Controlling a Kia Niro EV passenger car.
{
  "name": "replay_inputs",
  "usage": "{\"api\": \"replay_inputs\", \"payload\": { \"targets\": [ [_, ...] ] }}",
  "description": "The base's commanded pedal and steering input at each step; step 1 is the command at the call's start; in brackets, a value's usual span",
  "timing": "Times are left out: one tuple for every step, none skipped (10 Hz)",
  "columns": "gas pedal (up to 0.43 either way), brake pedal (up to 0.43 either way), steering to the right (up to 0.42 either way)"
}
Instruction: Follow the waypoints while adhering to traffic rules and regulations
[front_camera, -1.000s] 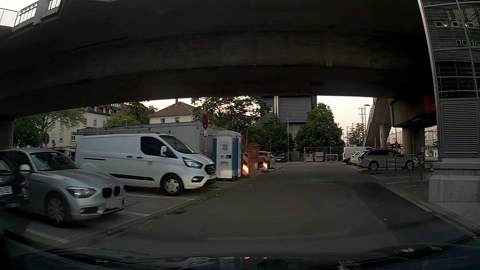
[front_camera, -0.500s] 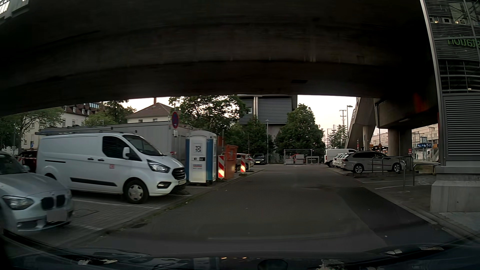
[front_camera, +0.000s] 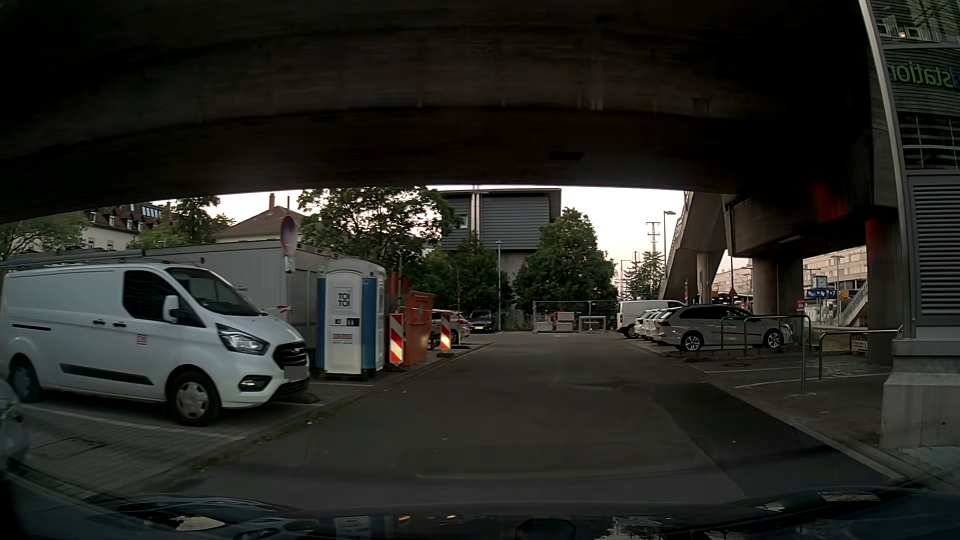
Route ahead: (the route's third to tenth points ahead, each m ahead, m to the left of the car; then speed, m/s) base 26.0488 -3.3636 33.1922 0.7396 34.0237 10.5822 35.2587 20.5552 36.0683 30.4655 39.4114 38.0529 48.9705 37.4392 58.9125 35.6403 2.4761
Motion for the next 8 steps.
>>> {"api": "replay_inputs", "payload": {
  "targets": [
    [0.020, 0.000, 0.164],
    [0.020, 0.000, 0.161],
    [0.020, 0.000, 0.159],
    [0.020, 0.000, 0.156],
    [0.020, 0.000, 0.154],
    [0.020, 0.000, 0.152],
    [0.028, 0.000, 0.147],
    [0.028, 0.000, 0.139]
  ]
}}
